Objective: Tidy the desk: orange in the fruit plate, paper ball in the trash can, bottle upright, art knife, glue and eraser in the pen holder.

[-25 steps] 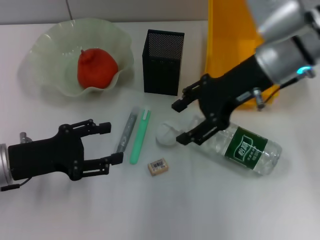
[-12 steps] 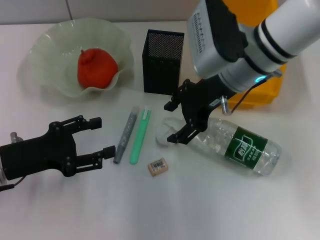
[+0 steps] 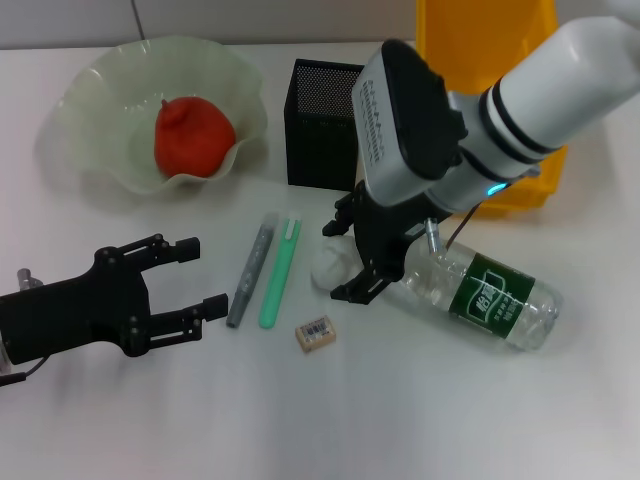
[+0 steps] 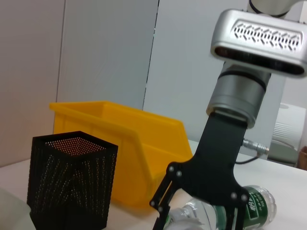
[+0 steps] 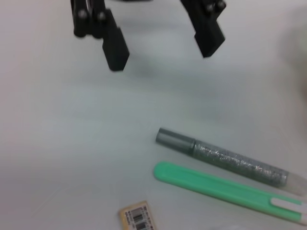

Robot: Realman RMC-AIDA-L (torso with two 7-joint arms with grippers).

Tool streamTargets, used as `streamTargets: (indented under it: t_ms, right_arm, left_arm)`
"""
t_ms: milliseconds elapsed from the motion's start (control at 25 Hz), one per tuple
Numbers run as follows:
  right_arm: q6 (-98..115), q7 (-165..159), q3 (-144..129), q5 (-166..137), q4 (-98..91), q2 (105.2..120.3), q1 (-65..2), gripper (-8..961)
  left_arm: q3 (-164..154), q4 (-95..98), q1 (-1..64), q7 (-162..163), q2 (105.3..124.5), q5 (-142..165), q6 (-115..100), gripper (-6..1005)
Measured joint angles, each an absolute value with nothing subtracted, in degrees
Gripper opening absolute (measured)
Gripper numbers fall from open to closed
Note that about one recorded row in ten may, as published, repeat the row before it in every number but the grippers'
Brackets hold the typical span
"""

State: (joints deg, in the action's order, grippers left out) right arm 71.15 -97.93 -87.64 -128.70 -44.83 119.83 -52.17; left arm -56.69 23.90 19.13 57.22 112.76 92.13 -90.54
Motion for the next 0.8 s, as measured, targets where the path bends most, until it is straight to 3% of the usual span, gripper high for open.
streamTargets:
  t_ms: [800]
  right_arm:
    - [66.2,-97.1,-91.7,-126.7,-42.9,119.72,-52.4,646]
  left_arm:
    - [-55.3,23.9,19.2,57.6,112.76,92.2,-90.5,801]
